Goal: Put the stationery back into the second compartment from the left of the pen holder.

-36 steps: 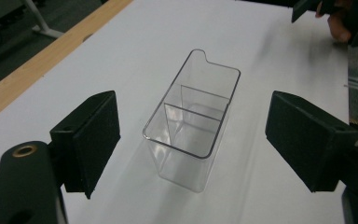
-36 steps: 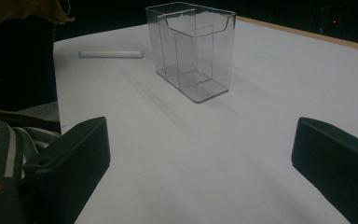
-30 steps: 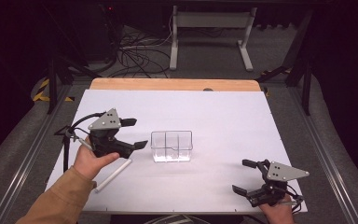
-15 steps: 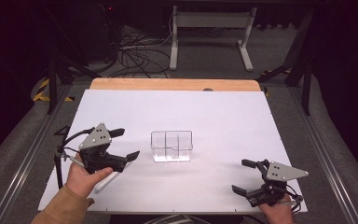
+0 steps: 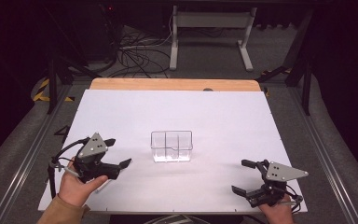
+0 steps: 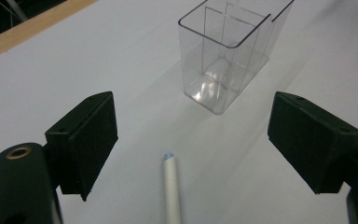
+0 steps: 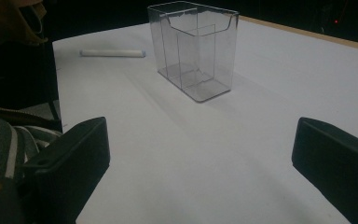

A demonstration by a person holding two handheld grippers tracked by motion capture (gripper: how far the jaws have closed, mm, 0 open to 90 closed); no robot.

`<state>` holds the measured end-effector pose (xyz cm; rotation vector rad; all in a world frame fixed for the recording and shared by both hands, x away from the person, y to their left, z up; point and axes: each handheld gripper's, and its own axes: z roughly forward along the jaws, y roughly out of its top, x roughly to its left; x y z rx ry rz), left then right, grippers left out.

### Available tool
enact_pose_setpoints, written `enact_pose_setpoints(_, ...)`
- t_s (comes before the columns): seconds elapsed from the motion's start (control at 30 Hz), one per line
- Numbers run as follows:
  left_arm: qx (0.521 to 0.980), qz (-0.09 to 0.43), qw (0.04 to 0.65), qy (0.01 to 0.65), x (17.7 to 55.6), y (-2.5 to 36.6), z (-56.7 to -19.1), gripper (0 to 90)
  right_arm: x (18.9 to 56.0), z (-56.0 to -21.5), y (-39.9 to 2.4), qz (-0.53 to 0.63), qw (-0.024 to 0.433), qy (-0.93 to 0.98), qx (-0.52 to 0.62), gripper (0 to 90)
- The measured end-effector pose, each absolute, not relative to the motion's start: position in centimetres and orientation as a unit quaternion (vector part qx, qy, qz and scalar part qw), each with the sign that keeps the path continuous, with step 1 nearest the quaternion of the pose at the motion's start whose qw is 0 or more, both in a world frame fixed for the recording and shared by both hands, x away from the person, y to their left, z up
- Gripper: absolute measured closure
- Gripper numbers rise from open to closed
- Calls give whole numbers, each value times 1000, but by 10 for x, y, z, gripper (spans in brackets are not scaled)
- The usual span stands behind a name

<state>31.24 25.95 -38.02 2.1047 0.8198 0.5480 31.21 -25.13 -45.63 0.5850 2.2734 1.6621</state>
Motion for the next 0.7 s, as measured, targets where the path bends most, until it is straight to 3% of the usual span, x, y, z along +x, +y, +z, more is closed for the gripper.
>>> enact_pose_setpoints(0.17,831,206,388,342,313,263,-382,179,312,-457,-251,571,135,784,200,49)
enact_pose_setpoints(0.47,832,135,373,388,319,272,-386,212,312,-456,-251,572,134,785,198,46)
enact_pose_setpoints(0.7,845,154,328,393,320,271,-394,218,312,-456,-251,574,132,784,198,46)
